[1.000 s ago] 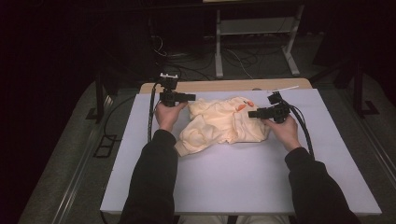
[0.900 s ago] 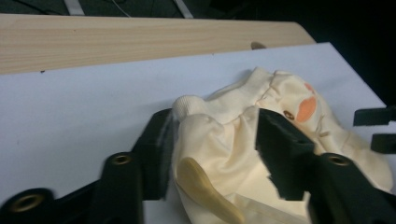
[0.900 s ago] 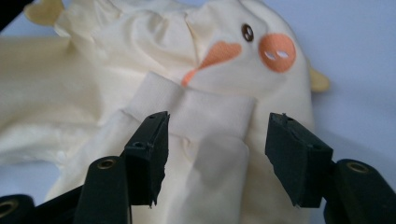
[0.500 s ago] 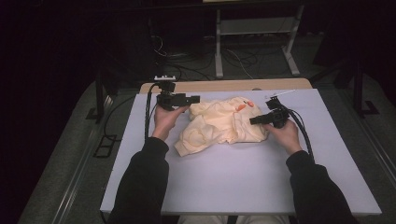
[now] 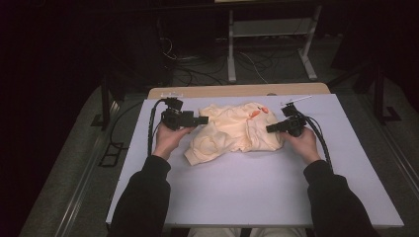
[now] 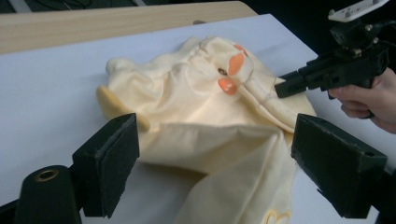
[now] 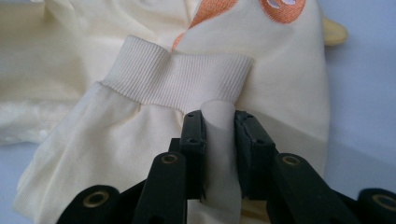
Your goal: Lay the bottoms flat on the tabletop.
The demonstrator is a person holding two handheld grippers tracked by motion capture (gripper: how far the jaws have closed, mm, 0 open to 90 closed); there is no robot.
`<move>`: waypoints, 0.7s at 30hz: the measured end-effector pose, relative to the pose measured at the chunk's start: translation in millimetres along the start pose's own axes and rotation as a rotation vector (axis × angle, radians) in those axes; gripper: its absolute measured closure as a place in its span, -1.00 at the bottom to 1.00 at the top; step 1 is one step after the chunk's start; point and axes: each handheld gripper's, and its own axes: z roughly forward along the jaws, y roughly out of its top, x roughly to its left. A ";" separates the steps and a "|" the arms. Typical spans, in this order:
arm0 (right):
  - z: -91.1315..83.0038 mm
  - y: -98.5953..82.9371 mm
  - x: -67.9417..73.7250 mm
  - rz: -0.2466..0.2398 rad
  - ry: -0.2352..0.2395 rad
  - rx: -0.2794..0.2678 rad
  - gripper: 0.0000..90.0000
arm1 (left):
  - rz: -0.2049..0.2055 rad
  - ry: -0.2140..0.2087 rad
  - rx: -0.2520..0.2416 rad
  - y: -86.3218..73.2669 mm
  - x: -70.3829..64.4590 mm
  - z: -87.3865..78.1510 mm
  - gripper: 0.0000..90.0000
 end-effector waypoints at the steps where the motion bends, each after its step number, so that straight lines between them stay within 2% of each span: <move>1: 0.0 0.0 0.0 0.000 0.001 0.000 0.63 | -0.002 -0.008 0.006 -3.9 1.3 -1.5 -0.67; 8: 0.8 -1.5 -2.0 0.009 0.012 -0.003 0.64 | -0.025 -0.038 0.024 -22.2 7.4 -5.8 -0.62; 14: -0.6 -3.3 -4.8 0.022 0.035 -0.019 0.66 | -0.053 -0.114 0.068 -40.7 13.3 -0.7 -0.47; 18: -4.8 -4.6 -4.4 0.017 0.040 -0.043 0.69 | -0.057 -0.185 0.124 -51.9 12.8 4.4 -0.24; 21: -9.2 -4.8 -4.0 0.013 0.048 -0.054 0.69 | -0.029 -0.193 0.158 -56.9 6.4 5.6 0.07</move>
